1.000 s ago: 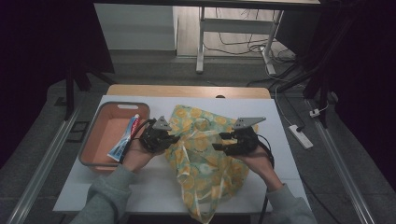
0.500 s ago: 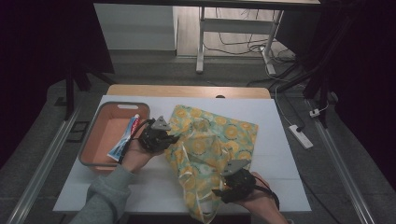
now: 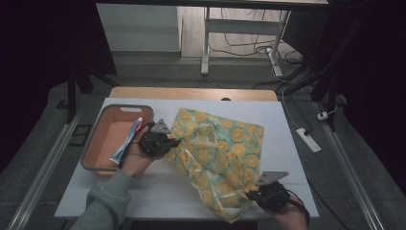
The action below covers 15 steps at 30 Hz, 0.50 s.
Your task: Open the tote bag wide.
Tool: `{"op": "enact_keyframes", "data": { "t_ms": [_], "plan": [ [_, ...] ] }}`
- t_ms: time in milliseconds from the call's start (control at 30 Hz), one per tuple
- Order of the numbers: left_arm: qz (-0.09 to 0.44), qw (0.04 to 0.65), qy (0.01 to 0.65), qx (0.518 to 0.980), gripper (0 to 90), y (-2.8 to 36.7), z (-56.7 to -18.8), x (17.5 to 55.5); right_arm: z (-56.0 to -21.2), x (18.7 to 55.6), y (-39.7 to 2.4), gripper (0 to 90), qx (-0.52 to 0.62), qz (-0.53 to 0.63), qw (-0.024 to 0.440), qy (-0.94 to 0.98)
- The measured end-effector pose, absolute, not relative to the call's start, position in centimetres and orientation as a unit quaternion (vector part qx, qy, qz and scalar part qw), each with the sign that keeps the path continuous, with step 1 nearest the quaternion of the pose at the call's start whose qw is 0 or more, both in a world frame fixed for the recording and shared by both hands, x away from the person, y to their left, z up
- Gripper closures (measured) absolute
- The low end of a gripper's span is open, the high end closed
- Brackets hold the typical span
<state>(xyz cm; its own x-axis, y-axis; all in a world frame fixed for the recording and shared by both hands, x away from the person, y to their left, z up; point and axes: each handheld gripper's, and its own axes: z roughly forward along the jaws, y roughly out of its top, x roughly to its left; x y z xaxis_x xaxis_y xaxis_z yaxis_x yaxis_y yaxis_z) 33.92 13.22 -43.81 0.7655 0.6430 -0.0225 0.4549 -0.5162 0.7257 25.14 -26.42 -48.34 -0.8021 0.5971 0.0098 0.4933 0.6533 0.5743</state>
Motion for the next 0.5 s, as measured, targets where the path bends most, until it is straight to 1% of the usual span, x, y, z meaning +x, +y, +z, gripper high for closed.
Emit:
{"op": "enact_keyframes", "data": {
  "t_ms": [33,100,200,267,300,367,433,500],
  "plan": [
    [0.123,0.376,0.321,0.861,88.0,13.3,-43.9,33.9,-48.4,24.4,-27.9,87.3,0.326,0.285,0.093,0.897],
    [0.123,0.373,0.319,0.862,88.0,13.5,-44.0,33.7,-48.6,23.6,-29.2,87.4,0.341,0.279,0.098,0.892],
    [0.115,0.376,0.312,0.865,87.9,13.6,-44.0,33.4,-49.1,22.8,-30.2,86.9,0.35,0.267,0.101,0.892],
    [0.117,0.377,0.31,0.865,87.9,13.5,-43.9,33.3,-49.2,22.6,-30.4,83.8,0.35,0.274,0.096,0.891],
    [0.118,0.378,0.308,0.865,87.9,13.3,-43.8,33.2,-48.9,22.6,-30.3,78.4,0.345,0.281,0.096,0.89],
    [0.117,0.377,0.304,0.867,87.8,13.1,-43.8,33.1,-47.9,22.5,-29.9,64.4,0.333,0.309,0.117,0.883],
    [0.116,0.379,0.303,0.867,87.7,13.0,-43.8,33.1,-46.3,22.6,-29.3,55.2,0.316,0.349,0.134,0.872],
    [0.113,0.382,0.302,0.866,87.6,13.0,-43.8,33.2,-45.0,23.1,-28.4,50.9,0.299,0.377,0.141,0.865]
  ]
}}
